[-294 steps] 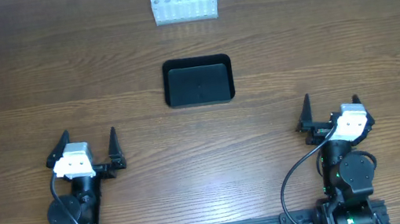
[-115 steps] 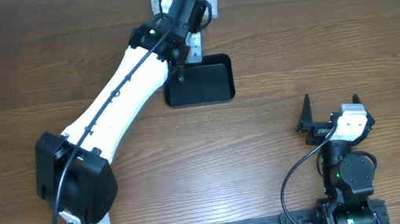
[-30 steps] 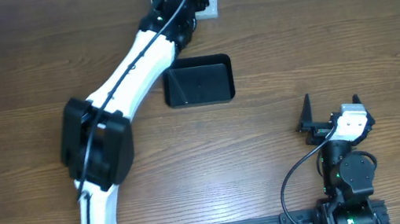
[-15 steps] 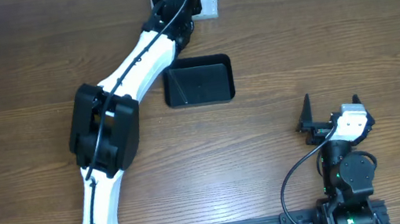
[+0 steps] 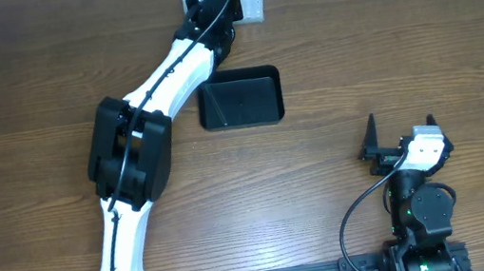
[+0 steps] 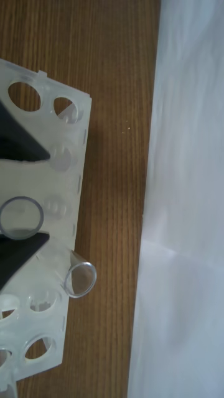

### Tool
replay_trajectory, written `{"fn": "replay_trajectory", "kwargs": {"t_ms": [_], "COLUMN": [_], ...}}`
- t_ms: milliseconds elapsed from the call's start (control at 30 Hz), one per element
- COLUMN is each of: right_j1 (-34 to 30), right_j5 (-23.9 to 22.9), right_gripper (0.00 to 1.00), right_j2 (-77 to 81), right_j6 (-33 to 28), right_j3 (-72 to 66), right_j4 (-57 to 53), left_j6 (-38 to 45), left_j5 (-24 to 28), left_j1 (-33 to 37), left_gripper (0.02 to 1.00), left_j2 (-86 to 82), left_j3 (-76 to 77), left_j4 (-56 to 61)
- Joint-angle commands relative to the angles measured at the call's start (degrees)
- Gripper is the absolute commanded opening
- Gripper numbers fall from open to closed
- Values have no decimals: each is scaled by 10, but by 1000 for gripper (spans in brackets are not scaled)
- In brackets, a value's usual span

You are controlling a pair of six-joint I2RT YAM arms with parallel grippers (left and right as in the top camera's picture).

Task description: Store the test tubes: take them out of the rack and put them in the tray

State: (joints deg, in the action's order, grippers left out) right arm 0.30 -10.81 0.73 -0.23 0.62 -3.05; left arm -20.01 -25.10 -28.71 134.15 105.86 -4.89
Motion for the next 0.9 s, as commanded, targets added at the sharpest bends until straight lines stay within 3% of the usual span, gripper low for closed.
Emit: {"fn": "replay_trajectory", "kwargs": {"t_ms": [33, 267, 900], "right_j1": [-4, -4, -4], "right_j5": [3, 3, 3], "right_gripper": [993, 991, 991], "right_j2": [-4, -4, -4], "right_j6": [-2, -3, -3], "right_j3": [-3, -3, -3], "right_j4": [-2, -2, -2], "left_j6": [3, 3, 33], "left_j5": [-2, 2, 15], "left_j1": [3, 2, -2], "left_gripper": [292, 198, 102], "left_j2": [7, 7, -35], "left_j3": [3, 3, 63], "left_j4": [4, 11, -40]}}
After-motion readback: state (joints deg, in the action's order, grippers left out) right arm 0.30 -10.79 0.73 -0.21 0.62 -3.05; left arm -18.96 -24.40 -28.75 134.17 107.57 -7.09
